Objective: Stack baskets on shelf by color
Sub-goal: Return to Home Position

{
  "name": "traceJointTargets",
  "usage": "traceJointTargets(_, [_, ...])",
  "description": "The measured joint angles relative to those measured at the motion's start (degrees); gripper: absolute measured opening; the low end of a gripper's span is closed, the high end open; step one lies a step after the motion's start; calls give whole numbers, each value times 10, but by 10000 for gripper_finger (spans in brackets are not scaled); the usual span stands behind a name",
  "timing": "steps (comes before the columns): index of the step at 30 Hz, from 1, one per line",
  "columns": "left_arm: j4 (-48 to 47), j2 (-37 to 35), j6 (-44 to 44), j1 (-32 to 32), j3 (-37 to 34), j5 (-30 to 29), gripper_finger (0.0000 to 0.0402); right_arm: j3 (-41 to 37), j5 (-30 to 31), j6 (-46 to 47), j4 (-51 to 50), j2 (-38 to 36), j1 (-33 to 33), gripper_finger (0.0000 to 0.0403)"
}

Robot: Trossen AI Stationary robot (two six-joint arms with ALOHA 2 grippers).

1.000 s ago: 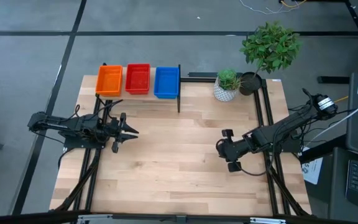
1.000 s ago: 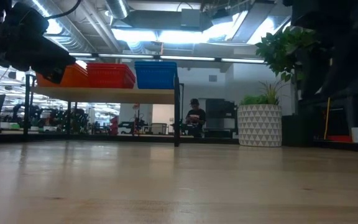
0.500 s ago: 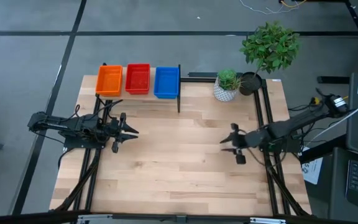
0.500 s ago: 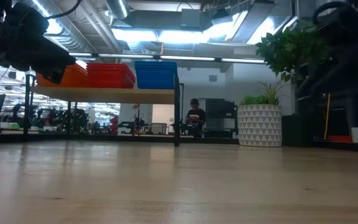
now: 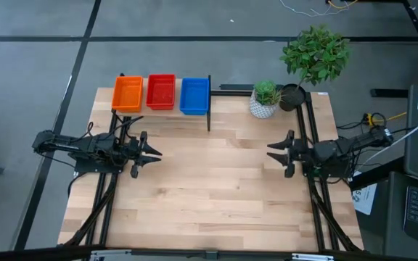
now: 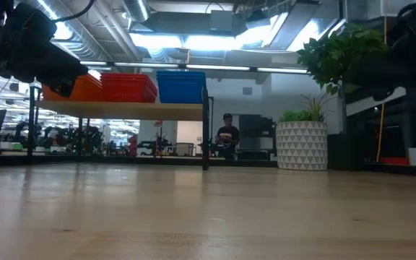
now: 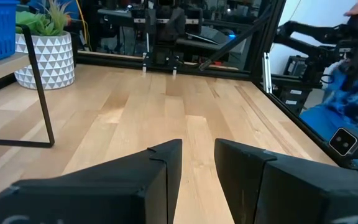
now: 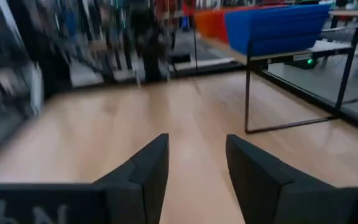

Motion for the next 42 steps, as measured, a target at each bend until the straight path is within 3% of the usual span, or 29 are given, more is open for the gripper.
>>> traceJointTargets(3, [0, 0, 0, 0, 0, 0, 88, -4, -1, 21, 4, -46, 0, 158])
traceJointTargets(14, [0, 0, 0, 0, 0, 0, 88, -17, 0, -158, 44, -69, -34, 158])
traceJointTargets(42, [1, 0, 0, 0, 0, 0, 88, -17, 0, -156, 42, -68, -37, 158])
